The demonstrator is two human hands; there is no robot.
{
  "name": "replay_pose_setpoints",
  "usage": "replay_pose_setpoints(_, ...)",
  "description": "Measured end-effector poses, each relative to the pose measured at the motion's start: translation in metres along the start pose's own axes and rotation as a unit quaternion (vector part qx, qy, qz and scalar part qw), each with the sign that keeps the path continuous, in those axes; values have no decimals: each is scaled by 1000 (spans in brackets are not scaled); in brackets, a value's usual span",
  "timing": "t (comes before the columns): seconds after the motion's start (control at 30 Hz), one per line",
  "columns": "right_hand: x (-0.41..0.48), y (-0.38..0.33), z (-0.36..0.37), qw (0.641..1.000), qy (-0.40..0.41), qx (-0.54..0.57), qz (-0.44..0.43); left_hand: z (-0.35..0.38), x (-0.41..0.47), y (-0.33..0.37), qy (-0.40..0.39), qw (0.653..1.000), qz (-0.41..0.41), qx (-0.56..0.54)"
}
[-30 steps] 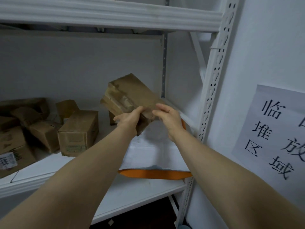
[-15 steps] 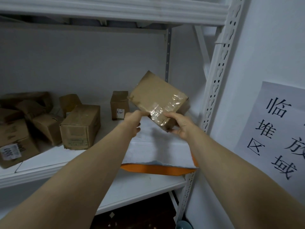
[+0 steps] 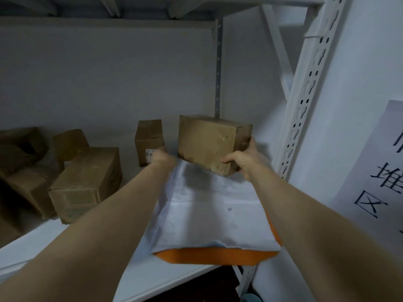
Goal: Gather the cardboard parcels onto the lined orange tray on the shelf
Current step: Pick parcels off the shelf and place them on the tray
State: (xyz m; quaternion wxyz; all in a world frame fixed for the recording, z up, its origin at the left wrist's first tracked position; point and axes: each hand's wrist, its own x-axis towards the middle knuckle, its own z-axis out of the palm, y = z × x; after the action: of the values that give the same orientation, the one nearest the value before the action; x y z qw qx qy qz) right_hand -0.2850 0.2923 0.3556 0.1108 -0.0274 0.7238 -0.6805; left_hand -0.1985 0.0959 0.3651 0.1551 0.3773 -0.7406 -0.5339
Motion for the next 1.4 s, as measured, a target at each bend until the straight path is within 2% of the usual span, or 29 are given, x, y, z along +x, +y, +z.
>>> replay_pose_setpoints(0.23,34,-1,18,999,-44,-2,-3,22,57,4,-68,997,46,-13)
replay_pose_setpoints(0.3,43,1,20,999,-52,8,1,23,65,4,-61,996,65,20)
replay_pose_setpoints(0.43,54,6,18,998,-59,13,5,28,78,0,-34,998,43,11)
replay_pose_setpoints(0.67,61,17,18,999,-6,43,9,33,64,-6,-6,999,45,-17)
replay_pose_setpoints(0.73,60,16,19,1000,-2,23,19,33,66,-12,1,999,41,-7)
replay_pose_setpoints(0.9,55,24,26,991,-15,-127,28,33,60,-14,9,1000,19,6)
replay_pose_setpoints(1.03,52,27,28,989,9,-149,-1,38,59,-13,29,999,21,28)
replay_pose_setpoints(1.17,44,26,29,976,-9,-211,43,39,55,-18,11,999,3,46)
replay_pose_setpoints(1.27,33,21,26,976,-13,-205,80,34,42,-16,7,999,10,53)
replay_pose_setpoints(1.4,8,12,20,973,-4,-215,84,19,10,-15,24,998,23,53)
